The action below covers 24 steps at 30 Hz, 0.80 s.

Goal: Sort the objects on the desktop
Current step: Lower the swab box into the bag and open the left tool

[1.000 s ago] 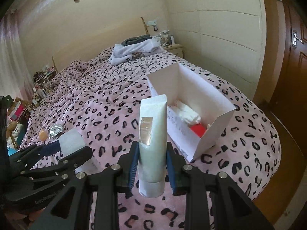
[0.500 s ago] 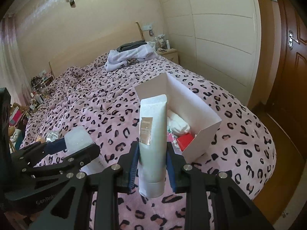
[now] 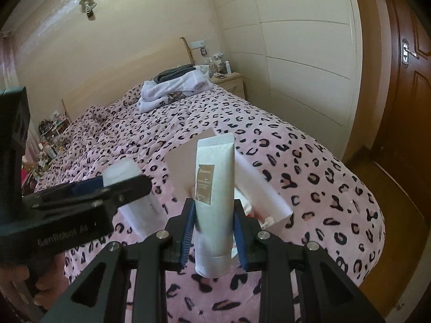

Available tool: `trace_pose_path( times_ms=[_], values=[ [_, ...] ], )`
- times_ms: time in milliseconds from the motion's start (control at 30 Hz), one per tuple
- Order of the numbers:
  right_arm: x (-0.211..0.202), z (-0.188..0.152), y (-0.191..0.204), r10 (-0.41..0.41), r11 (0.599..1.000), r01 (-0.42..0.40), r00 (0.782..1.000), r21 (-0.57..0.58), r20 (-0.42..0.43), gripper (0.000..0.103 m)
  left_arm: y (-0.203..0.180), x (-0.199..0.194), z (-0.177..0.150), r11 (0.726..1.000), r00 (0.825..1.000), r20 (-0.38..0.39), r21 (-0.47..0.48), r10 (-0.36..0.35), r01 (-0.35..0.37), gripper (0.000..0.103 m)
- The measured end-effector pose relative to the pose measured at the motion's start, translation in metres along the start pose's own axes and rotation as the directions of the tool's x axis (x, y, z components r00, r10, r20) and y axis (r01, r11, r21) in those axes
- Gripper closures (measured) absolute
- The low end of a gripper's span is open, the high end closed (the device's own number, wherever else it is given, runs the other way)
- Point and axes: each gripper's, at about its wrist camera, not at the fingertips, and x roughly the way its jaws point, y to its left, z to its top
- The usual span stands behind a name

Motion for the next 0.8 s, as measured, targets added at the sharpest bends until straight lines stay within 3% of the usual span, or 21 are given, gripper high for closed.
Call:
trace_pose_path(
  times_ms=[333, 800],
  values=[
    [0.02, 0.012, -0.017, -0.012, 1.0, 0.012, 1.0, 0.023, -0.013, 0.076, -0.014, 0.039, 0.044, 0.998, 0.998, -0.016, -0.019, -0.054, 0.054, 0.037],
    [0.063, 0.005, -0.016, -0.003, 1.0, 0.005, 0.997, 0.024, -0.079, 0.075, -0.001, 0.093, 0.033, 0.998, 0.994, -0.098, -0.037, -0.046, 0.042, 0.037]
  ],
)
